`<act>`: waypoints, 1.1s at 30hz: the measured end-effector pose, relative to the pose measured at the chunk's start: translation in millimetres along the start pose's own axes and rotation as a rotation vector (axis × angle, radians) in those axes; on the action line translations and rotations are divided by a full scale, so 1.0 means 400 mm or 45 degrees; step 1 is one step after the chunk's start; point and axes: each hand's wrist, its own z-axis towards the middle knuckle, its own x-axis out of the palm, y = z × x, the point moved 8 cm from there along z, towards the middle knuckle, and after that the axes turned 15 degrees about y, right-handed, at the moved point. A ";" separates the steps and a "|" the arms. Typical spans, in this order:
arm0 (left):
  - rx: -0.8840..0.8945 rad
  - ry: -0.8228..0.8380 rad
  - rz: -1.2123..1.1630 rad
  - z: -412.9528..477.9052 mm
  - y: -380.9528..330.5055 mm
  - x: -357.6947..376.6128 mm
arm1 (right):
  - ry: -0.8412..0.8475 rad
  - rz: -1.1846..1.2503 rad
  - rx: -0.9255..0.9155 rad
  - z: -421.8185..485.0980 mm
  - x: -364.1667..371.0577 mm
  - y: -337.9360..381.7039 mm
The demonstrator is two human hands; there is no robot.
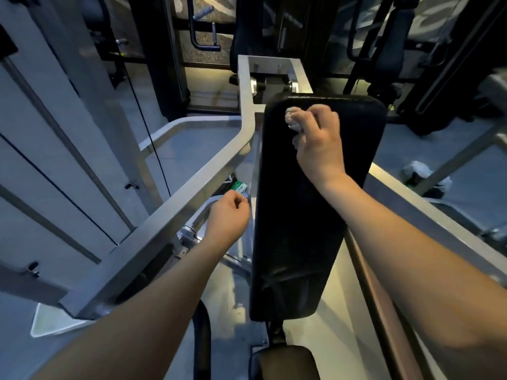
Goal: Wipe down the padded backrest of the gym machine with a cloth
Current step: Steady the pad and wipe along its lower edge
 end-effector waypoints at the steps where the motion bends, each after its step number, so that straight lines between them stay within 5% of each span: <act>1: 0.014 -0.005 -0.026 0.008 -0.003 -0.002 | 0.021 0.003 0.003 0.002 0.013 0.010; 5: 0.069 0.046 -0.119 0.026 -0.028 0.014 | 0.246 -0.023 -0.334 -0.151 0.141 0.071; 9: 0.140 0.331 -0.050 0.029 -0.068 0.097 | 0.609 -0.141 -0.617 -0.310 0.227 0.041; 16: 0.031 0.268 -0.225 0.035 -0.069 0.159 | 0.015 -0.023 -0.255 -0.063 -0.021 -0.132; 26: -0.129 -0.055 -0.233 -0.007 -0.139 0.227 | 0.520 -0.084 -1.157 -0.375 0.181 -0.158; 33: -0.339 -0.296 -0.194 -0.126 -0.157 0.271 | 0.050 0.074 -0.746 -0.061 -0.029 -0.150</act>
